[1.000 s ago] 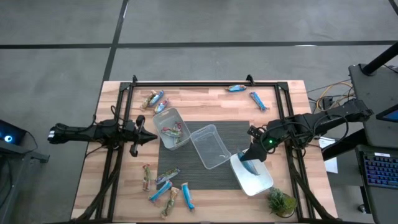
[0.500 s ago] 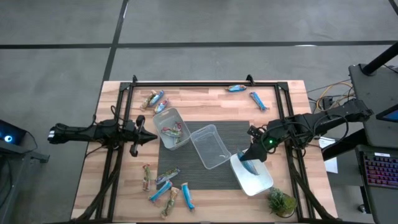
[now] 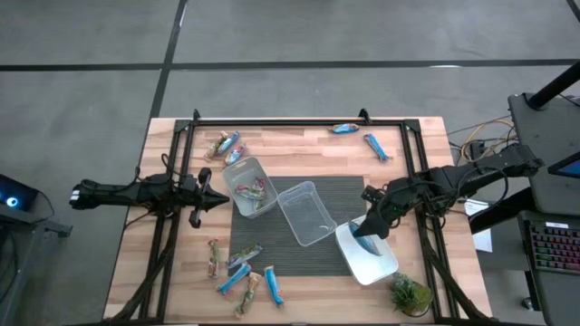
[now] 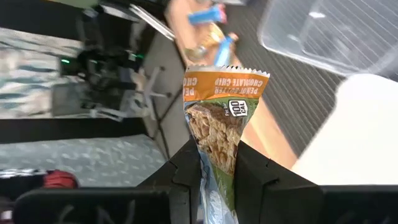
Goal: Pick and place Granola Bars by type
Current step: Put the yellow granola bar into the white bin
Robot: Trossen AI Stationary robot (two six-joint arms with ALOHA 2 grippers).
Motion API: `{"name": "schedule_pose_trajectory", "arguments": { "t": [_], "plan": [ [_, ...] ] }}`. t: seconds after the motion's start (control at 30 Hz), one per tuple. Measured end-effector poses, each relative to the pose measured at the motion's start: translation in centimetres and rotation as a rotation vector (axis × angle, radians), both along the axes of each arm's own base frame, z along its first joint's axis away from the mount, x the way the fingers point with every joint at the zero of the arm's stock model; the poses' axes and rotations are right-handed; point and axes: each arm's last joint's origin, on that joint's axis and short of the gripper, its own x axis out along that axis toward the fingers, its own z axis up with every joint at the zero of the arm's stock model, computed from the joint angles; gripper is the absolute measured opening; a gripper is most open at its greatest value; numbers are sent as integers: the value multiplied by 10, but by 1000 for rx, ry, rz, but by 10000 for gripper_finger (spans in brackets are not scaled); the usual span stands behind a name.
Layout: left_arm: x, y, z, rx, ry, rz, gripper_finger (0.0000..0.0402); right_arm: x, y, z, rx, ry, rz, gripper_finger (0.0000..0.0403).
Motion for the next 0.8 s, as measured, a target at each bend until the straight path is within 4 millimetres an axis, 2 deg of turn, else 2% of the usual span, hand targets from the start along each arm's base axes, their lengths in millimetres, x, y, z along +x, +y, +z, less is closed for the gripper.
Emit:
{"name": "schedule_pose_trajectory", "arguments": {
  "t": [0.33, 0.8],
  "plan": [
    [0, 0, 0, 0, 0, 0, 0, -10, -1, -20, -27, 187, -23, 59],
    [0, 0, 0, 0, 0, 0, 0, -28, 9, -73, 58, 447, -110, 59]
  ]
}}
